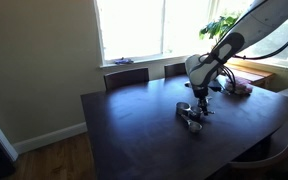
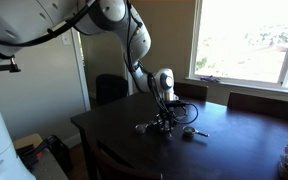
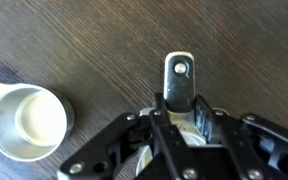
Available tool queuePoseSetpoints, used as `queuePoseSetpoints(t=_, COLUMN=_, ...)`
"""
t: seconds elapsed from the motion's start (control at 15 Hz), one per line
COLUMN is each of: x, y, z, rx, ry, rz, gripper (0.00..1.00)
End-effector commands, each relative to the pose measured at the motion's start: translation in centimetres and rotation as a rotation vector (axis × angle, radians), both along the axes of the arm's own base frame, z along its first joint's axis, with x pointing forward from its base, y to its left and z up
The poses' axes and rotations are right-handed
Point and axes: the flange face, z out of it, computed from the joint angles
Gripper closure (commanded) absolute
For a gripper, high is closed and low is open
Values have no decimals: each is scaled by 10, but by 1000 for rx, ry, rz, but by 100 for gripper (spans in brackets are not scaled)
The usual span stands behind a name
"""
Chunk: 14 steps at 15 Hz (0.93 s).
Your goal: Stack the pots in order of size
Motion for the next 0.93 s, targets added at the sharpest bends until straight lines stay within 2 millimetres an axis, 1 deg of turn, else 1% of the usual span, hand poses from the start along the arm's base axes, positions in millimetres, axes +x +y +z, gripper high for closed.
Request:
queuePoseSetpoints(t=0.0, x=-3, y=-4, z=12, rx=3, ry=-7, rz=18, gripper=87)
queuePoseSetpoints(t=0.27, x=-3, y=-14, z=32, rx=14, ry=-46, rz=19, gripper=87)
queuePoseSetpoints(t=0.67, x=1, y=-38, z=69, rx=43, ry=-107, rz=-18, gripper=87)
queuePoseSetpoints(t=0.8, x=2, y=-42, z=82, rx=54, ry=-137, rz=-20, gripper=87)
queuePoseSetpoints(t=0.87, x=4, y=-40, z=88, rx=60, ry=-150, rz=-18, gripper=87)
